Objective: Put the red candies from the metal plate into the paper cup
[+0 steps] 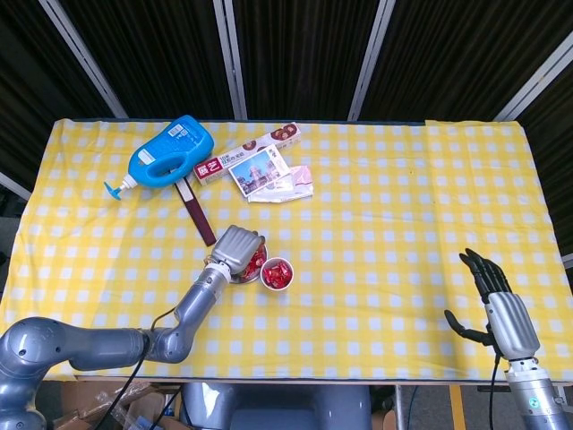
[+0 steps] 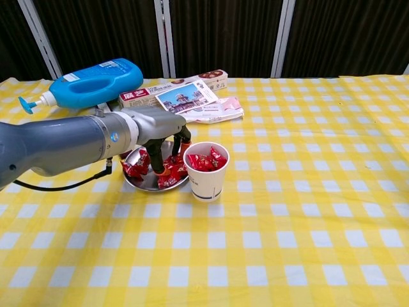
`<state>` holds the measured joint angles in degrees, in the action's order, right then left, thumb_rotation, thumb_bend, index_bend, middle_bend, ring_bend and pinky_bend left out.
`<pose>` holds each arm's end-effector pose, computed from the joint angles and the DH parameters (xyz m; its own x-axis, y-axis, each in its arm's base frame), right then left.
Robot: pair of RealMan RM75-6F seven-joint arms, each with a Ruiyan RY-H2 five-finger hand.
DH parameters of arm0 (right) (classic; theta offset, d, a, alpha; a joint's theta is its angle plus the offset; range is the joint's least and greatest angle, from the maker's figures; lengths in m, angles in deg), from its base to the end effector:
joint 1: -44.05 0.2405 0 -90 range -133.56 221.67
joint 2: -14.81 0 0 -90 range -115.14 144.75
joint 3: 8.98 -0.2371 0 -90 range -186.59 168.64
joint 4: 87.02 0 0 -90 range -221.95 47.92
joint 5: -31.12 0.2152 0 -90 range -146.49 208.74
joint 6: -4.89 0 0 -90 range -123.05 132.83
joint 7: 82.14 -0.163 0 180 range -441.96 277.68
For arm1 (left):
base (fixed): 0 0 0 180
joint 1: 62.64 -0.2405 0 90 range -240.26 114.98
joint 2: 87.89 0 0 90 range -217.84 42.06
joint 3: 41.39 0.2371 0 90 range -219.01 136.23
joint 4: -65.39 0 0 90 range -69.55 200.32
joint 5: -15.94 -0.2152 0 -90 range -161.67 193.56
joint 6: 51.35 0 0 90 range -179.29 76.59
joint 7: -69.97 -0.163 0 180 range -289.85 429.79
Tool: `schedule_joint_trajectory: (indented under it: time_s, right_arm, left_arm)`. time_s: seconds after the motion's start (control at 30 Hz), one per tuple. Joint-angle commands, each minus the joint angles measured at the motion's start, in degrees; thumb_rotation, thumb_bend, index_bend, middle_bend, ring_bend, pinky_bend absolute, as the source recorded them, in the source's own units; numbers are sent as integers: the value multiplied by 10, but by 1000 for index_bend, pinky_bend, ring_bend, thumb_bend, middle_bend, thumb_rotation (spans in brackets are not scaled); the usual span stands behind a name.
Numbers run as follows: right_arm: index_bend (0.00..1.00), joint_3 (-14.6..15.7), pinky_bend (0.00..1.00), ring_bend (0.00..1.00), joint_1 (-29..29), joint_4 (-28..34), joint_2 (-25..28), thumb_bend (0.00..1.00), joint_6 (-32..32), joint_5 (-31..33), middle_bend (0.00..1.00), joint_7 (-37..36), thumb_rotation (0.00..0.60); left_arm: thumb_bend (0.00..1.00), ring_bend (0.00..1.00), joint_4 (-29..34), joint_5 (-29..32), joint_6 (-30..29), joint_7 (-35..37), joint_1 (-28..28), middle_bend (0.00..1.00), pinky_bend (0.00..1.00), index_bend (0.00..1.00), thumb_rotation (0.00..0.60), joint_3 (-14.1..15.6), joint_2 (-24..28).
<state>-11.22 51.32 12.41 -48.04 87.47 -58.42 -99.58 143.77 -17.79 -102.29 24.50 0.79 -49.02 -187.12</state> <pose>-0.2573 -0.2048 0.1298 0.0142 -0.0850 0.9963 -0.9952 -0.0980 0.0059 -0.0617 0.3653 -0.0990 0.6956 0.3100 0.6481 0.7056 -0.4646 -0.5351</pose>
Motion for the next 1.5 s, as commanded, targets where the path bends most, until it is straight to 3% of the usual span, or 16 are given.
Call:
schedule_joint_trajectory:
  time_s: [0.03, 0.23, 0.5, 0.9, 1.3, 1.4, 1.5]
  right_arm:
    - [0, 0, 0, 0, 0, 0, 0, 387, 0, 0, 0, 0, 600]
    - [0, 0, 0, 0, 0, 0, -1, 388, 0, 0, 0, 2, 600]
    - [0, 0, 0, 0, 0, 0, -1, 388, -1, 0, 0, 3, 600]
    - [0, 0, 0, 0, 0, 0, -1, 388, 0, 1, 0, 3, 600]
    - [0, -1, 0, 0, 0, 0, -1, 388, -3, 4, 0, 4, 600]
    - [0, -1, 0, 0, 1, 0, -1, 388, -3, 4, 0, 4, 600]
    - [0, -1, 0, 0, 0, -1, -1, 388, -2, 4, 0, 4, 600]
  left_arm:
    - [291, 890, 2, 0, -1, 1, -2, 390, 984, 395, 600, 2, 1]
    - [291, 891, 6, 2, -4, 0, -4, 411, 984, 402, 600, 7, 6]
    - [291, 890, 30, 13, -6, -6, 2, 344, 984, 366, 600, 0, 29]
    - [291, 890, 36, 32, 15, -17, 12, 319, 984, 361, 600, 15, 44]
    - [291, 890, 19, 34, 18, -10, 17, 297, 984, 338, 600, 24, 32]
    - [291, 890, 12, 37, 19, -10, 17, 317, 984, 353, 600, 27, 27]
    - [295, 891, 8, 39, 19, -7, 17, 438, 984, 426, 600, 28, 22]
